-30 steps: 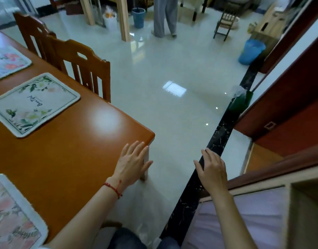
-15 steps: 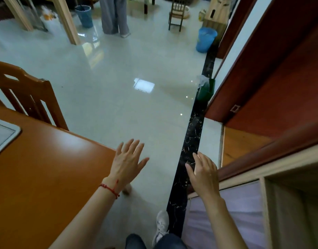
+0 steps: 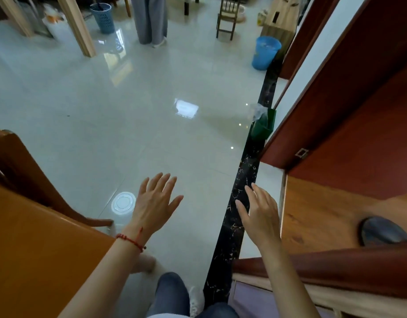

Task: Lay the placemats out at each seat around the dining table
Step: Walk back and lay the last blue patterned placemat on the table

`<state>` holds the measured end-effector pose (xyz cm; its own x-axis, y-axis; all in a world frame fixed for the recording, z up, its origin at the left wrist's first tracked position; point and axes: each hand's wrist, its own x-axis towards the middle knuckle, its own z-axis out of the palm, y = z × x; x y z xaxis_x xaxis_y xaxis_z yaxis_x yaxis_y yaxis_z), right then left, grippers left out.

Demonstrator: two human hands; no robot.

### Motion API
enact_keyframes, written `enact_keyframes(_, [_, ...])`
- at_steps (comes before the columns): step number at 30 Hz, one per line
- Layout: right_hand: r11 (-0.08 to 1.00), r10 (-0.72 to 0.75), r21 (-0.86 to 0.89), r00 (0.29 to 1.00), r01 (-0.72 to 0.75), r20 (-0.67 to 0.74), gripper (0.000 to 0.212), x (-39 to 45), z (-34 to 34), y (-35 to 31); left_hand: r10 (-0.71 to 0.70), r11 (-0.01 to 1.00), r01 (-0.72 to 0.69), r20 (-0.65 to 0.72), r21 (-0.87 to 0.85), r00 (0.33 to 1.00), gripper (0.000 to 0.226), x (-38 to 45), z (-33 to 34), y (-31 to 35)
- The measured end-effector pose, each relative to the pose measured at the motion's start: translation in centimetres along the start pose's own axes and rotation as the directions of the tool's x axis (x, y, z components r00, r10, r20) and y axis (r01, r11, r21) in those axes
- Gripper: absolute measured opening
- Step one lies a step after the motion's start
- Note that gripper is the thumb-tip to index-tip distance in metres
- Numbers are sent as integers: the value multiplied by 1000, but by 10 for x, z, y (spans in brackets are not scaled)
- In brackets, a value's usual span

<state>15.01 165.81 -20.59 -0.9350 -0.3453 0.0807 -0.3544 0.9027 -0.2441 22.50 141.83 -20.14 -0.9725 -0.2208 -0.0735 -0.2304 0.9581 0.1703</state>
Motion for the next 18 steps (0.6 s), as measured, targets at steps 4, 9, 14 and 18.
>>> enact_keyframes(4, [999, -45, -18, 998, 44, -48, 54, 45, -4, -4, -14, 1000, 14, -28, -5, 1000, 74, 38, -10, -12])
enact_keyframes(9, [994, -94, -53, 994, 91, -59, 54, 122, 2, -19, -40, 999, 39, -52, -13, 998, 73, 99, -18, -44])
enact_keyframes(14, [984, -150, -104, 988, 147, -23, 54, 206, 13, -47, -98, 995, 98, -14, -17, 995, 74, 162, -30, -90])
enact_keyframes(18, [968, -227, -121, 973, 221, -36, 52, 274, 18, -80, -160, 987, 159, -25, -34, 987, 76, 207, -41, -131])
